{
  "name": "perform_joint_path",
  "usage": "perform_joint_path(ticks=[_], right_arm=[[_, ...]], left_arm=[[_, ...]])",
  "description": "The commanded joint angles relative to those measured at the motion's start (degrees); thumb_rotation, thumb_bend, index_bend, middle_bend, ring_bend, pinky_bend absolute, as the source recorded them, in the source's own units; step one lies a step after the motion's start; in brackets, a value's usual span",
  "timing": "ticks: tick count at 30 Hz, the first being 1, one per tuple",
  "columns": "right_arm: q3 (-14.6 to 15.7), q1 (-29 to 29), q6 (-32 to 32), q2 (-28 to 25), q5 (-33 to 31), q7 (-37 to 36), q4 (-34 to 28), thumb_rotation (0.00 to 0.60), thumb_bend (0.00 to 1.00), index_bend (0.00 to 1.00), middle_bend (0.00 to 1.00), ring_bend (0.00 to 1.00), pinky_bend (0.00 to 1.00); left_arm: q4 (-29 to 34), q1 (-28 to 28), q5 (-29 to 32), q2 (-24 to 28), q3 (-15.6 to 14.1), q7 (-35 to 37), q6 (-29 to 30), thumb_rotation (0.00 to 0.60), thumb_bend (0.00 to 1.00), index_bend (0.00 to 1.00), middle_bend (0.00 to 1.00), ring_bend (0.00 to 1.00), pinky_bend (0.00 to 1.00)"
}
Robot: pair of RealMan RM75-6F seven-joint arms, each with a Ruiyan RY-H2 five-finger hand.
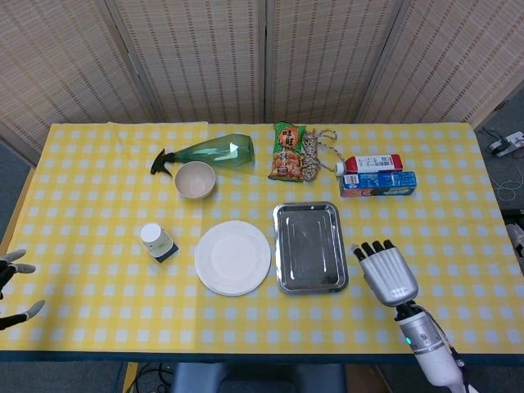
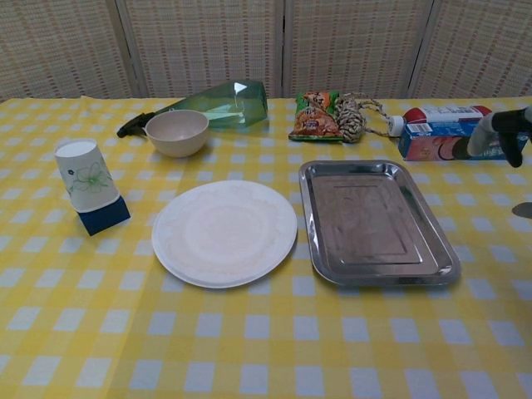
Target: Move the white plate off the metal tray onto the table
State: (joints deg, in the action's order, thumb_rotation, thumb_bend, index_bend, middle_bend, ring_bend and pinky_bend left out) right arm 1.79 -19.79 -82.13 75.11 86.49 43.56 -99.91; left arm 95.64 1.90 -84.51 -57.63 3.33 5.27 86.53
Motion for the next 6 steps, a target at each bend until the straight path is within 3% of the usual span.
perform_joint_path(ticks=[1,6], right_arm=[[1.47,5.64,-5.90,-3.75,-1.37,-4.43,-0.51,0.600,0.00,0.36,0.49,0.48,0.50],[1.50,10.03,-9.94,-5.75,-2.25,-11.62,1.84,0.600,0.00,0.36,0.49,0.48,0.49]], left_arm=[[0.49,0.17,-0.91,-0.06,-0.64,-0.32,-0.30,0.600,0.00,0.44,0.22,0.26,0.56],[1.00,0.25,-1.65,-0.16,-1.31,-0.34,-0.70,0.600,0.00,0.43,0.22,0.26,0.56]])
